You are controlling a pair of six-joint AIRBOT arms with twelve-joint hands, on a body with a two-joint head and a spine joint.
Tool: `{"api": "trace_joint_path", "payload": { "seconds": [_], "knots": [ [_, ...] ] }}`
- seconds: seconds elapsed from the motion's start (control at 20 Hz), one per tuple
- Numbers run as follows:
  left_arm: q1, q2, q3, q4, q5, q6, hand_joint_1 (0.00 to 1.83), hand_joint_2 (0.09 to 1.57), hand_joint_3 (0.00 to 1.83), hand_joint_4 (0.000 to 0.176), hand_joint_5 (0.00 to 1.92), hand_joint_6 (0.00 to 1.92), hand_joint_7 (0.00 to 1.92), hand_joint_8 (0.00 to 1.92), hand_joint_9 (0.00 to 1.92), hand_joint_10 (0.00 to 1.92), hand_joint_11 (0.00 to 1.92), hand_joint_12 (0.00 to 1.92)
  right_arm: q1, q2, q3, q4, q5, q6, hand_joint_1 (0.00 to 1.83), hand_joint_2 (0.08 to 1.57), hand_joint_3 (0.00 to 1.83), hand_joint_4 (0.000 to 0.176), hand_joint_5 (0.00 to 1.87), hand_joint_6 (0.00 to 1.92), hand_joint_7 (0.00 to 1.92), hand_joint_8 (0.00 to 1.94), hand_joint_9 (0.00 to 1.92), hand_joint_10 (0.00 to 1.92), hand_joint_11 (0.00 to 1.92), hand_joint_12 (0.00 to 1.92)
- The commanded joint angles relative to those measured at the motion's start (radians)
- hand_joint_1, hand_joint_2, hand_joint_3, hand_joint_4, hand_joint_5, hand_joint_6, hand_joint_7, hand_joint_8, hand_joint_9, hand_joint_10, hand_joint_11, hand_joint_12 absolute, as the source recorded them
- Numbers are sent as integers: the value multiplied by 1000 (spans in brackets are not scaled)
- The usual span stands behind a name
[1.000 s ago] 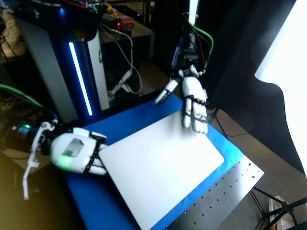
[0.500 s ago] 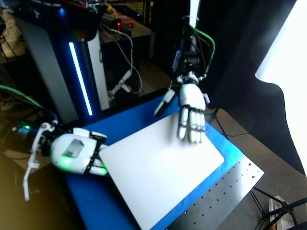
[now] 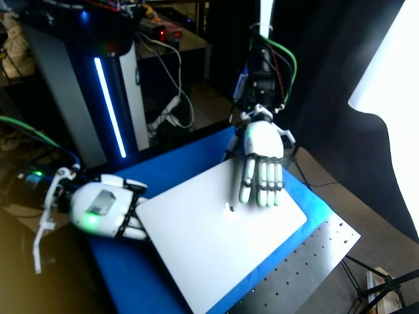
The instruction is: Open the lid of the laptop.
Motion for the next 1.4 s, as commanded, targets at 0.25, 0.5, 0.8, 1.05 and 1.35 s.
{"api": "trace_joint_path", "payload": {
  "seconds": [0.25, 0.5, 0.8, 1.05, 1.35],
  "knots": [
    [-60, -5, 15, -85, -208, 43, 903, 1061, 0, 176, 0, 0, 0, 0, 0, 0, 0, 0, -1, -15, -2, -2, 44, 23, 0, 1286, 2, 0, 0, 0, 0, 0, 0, 0, 0, 0],
    [-75, -10, 19, -124, -255, 45, 950, 1013, 0, 176, 0, 0, 0, 0, 0, 0, 0, 0, -6, -15, -2, -3, 44, 30, 0, 1280, 0, 0, 0, 0, 0, 0, 0, 0, 0, 0],
    [-93, -26, 27, -136, -272, 45, 888, 1027, 1, 176, 0, 0, 0, 0, 0, 0, 0, 0, -15, -15, -1, -54, 44, 76, 0, 1290, 1, 0, 0, 0, 0, 0, 0, 0, 0, 0],
    [-159, -53, 71, -138, -230, 45, 966, 1023, 0, 176, 0, 0, 0, 0, 0, 0, 0, 0, -15, -15, -1, -80, 40, 87, 0, 1278, 0, 0, 0, 0, 0, 0, 0, 0, 0, 0],
    [-268, -96, 137, -115, -160, 45, 893, 1063, 3, 176, 0, 0, 0, 0, 0, 0, 0, 0, -14, -15, 2, -115, 37, 113, 0, 1271, 0, 0, 0, 0, 0, 0, 0, 0, 0, 0]
  ]
}}
